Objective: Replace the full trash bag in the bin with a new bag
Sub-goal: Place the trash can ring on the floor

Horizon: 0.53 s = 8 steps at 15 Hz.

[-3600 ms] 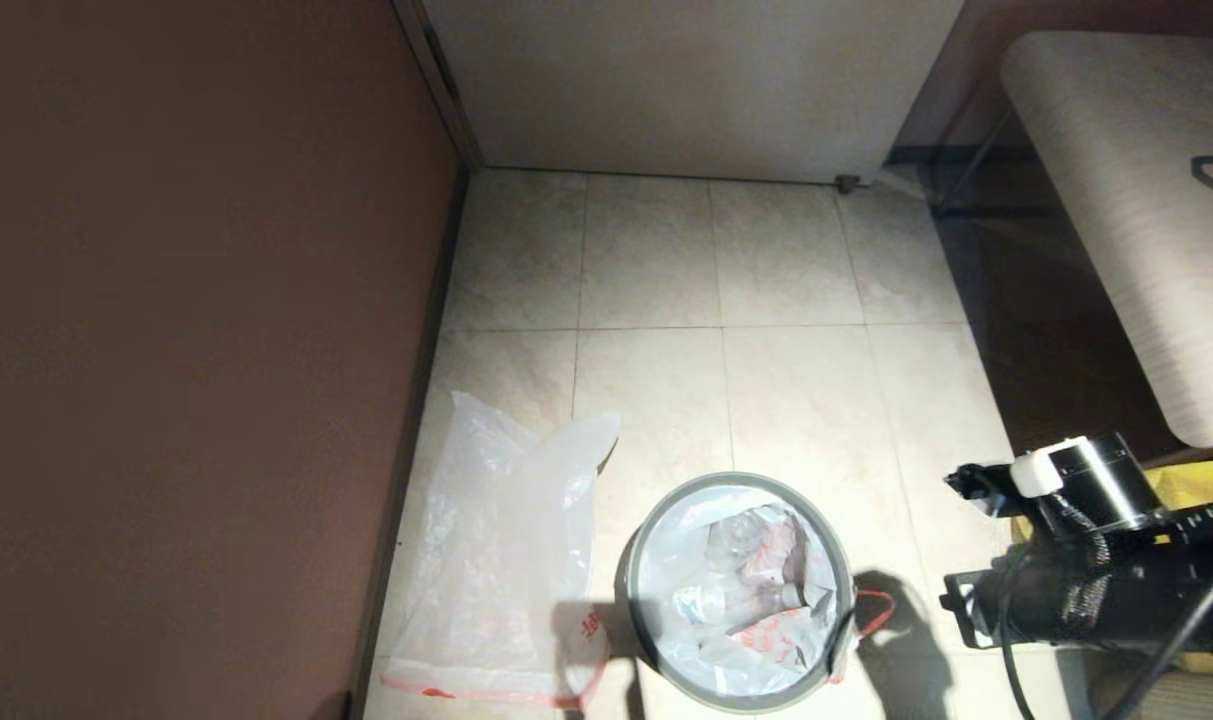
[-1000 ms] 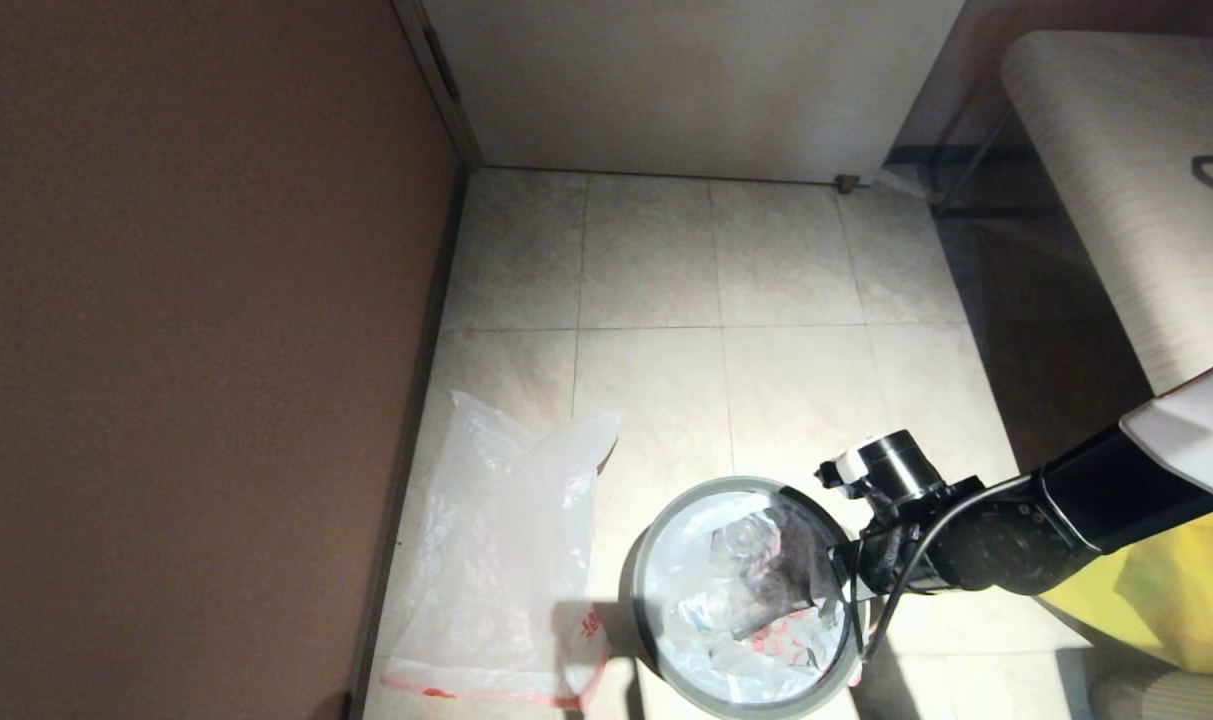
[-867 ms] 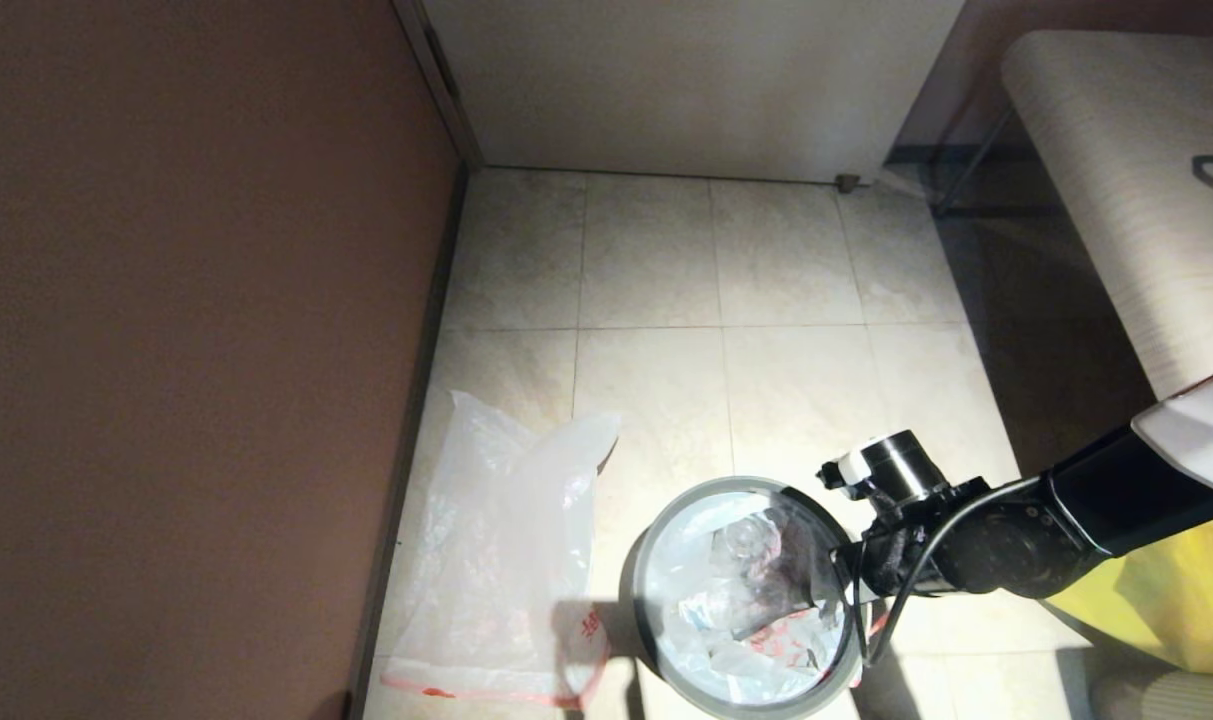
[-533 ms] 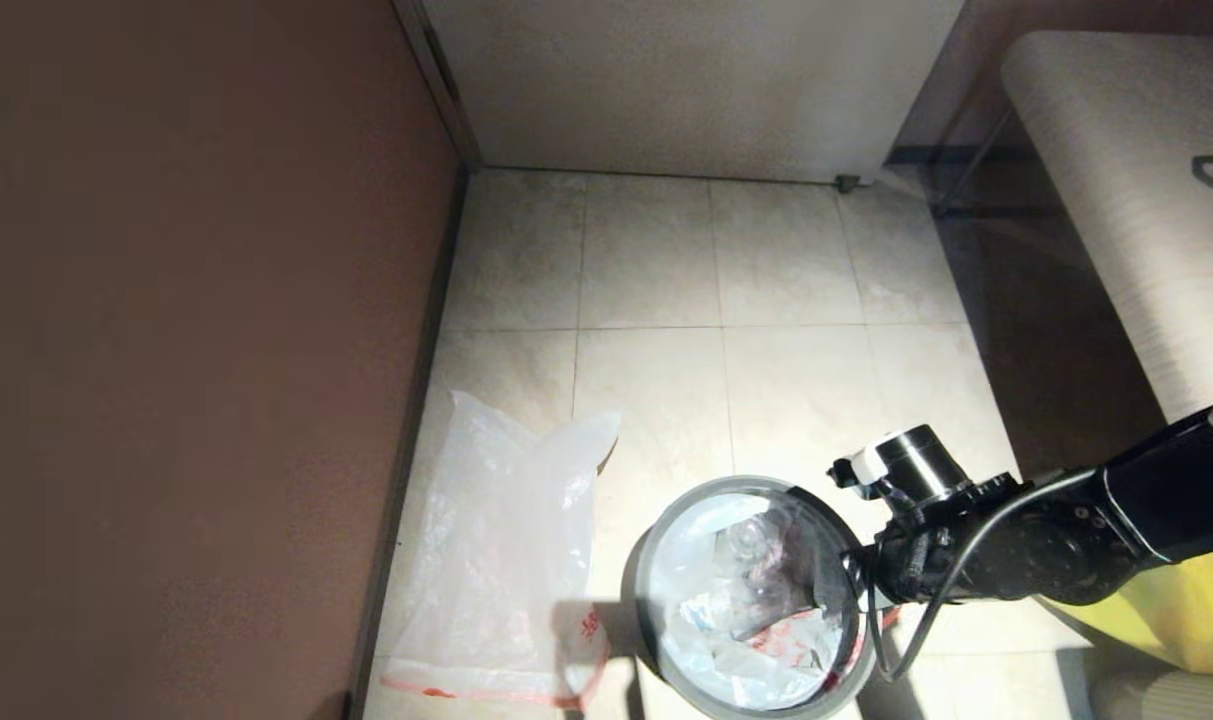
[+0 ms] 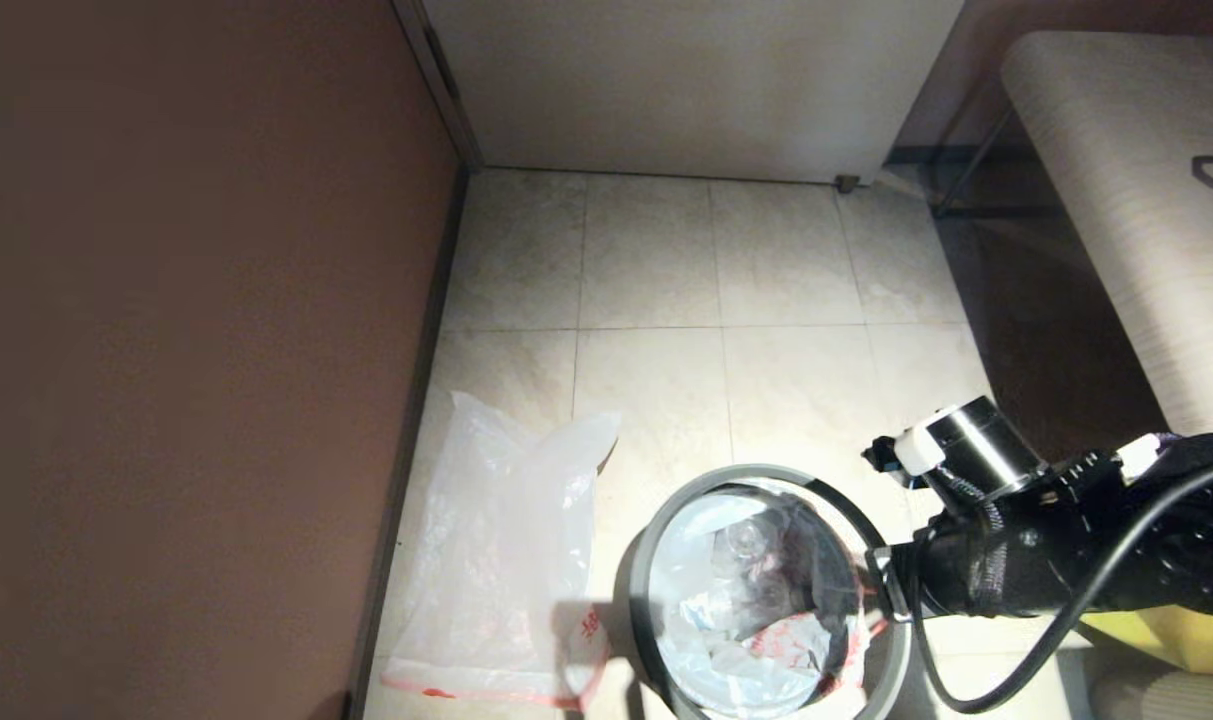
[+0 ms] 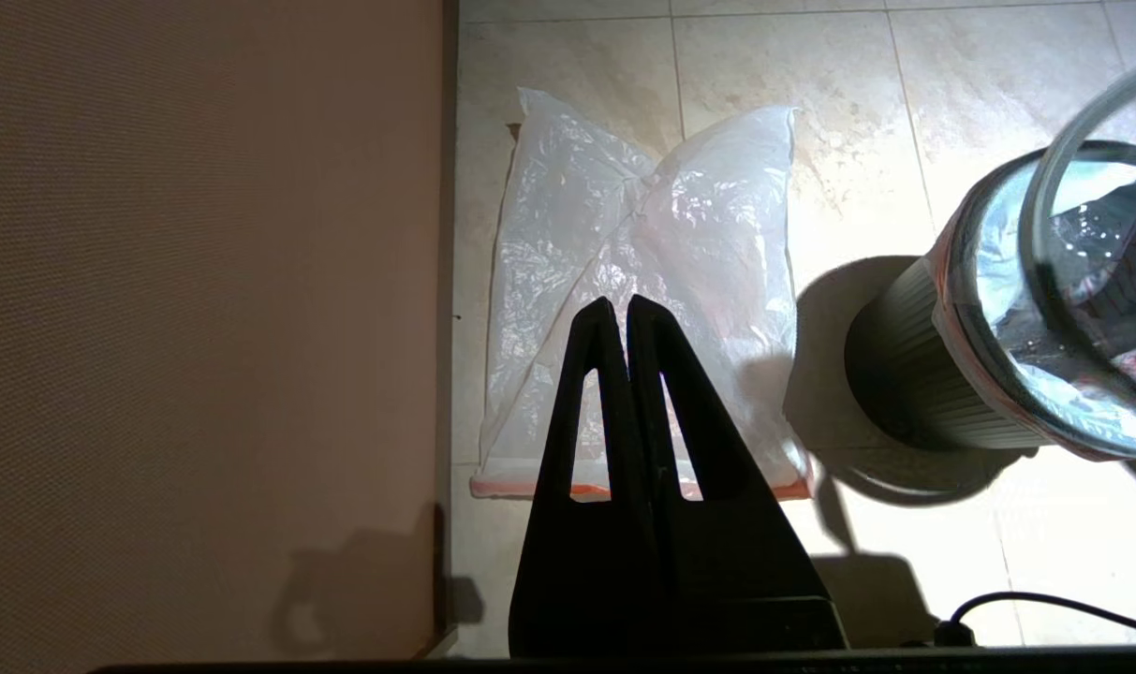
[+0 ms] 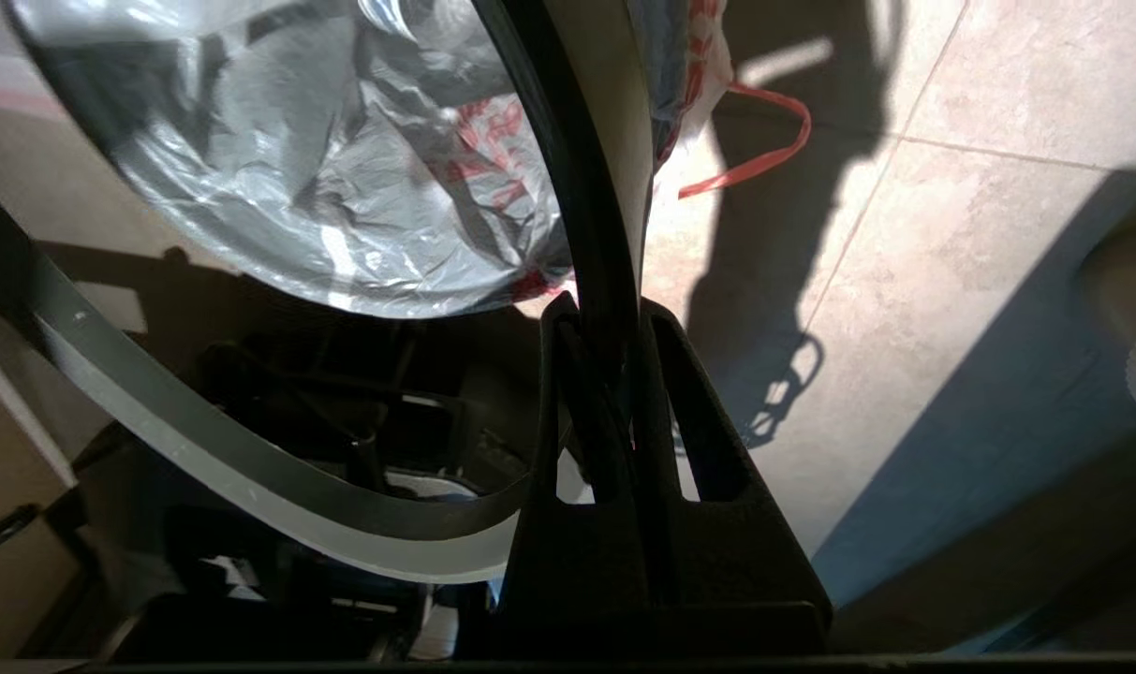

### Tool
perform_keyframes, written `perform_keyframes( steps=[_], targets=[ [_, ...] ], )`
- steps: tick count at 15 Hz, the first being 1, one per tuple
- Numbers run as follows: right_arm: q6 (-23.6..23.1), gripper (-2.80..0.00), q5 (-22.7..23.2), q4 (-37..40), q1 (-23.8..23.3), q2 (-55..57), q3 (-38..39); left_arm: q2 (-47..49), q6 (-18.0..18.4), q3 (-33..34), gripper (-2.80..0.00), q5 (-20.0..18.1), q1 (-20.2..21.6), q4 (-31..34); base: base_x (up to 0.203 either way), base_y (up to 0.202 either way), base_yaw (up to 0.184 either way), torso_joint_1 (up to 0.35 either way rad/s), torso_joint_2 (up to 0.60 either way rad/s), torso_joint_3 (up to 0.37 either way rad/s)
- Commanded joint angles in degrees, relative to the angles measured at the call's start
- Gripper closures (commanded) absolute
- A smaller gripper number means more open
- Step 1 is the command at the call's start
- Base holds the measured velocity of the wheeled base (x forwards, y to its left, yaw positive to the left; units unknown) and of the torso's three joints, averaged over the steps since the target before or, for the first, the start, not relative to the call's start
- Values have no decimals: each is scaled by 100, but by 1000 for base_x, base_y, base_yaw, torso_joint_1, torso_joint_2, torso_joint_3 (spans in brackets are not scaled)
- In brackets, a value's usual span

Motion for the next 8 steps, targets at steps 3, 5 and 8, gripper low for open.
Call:
perform_keyframes(
  steps=[3,5,8],
  targets=[
    [58,0,17,603,-240,-527,-590,-10,2,1,0,1,2,0,0,0,0,0,0,0],
    [51,0,170,1354,-811,-598,-1385,-10,5,1,0,-4,2,0,0,0,0,0,0,0],
    [-250,0,677,2227,-2040,-620,-2026,-10,5,1,0,-4,2,0,0,0,0,0,0,0]
  ],
)
